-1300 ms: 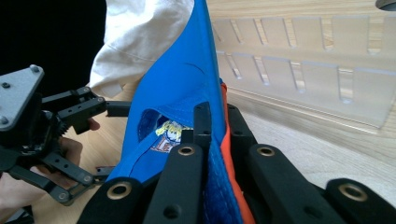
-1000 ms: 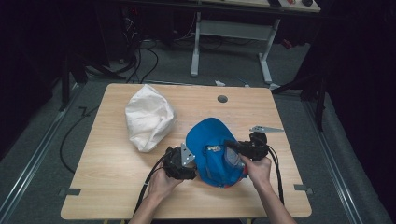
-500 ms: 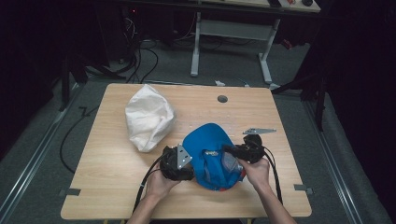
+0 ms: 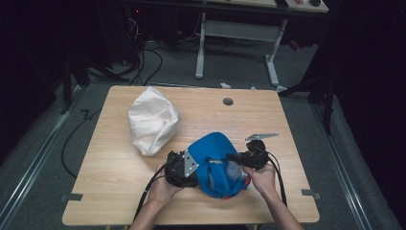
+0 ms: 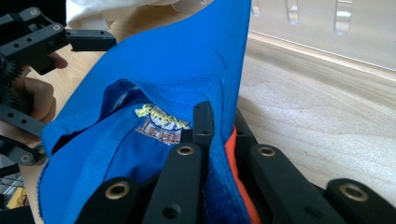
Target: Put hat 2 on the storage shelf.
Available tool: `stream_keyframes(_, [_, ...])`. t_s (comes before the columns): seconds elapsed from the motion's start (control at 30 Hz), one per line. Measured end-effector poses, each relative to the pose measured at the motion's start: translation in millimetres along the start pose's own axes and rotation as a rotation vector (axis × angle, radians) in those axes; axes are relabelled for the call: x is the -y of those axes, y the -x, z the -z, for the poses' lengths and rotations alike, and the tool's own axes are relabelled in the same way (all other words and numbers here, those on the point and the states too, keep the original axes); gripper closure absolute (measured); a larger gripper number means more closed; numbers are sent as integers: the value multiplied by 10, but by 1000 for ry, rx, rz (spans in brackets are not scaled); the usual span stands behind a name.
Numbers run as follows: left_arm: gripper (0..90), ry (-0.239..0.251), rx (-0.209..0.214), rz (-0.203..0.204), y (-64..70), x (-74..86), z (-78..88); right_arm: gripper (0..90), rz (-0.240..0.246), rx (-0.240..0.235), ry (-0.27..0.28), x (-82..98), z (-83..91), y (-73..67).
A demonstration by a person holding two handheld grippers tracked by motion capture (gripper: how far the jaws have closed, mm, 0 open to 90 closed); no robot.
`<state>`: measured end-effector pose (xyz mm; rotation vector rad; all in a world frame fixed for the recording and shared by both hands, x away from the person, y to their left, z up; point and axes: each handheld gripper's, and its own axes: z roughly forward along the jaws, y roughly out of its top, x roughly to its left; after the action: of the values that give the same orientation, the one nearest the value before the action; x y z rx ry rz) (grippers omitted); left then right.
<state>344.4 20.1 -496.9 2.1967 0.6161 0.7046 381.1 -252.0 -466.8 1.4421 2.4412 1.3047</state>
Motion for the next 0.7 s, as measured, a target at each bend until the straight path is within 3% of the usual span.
stream_keyframes(0.37, [327, -22, -13, -31, -3, 7, 29, 858, -22, -85, -30, 1, -14, 44])
stream_keyframes(0.7, [493, -32, -47, -40, -43, -33, 89, 854, -13, -104, -27, 1, -43, 21])
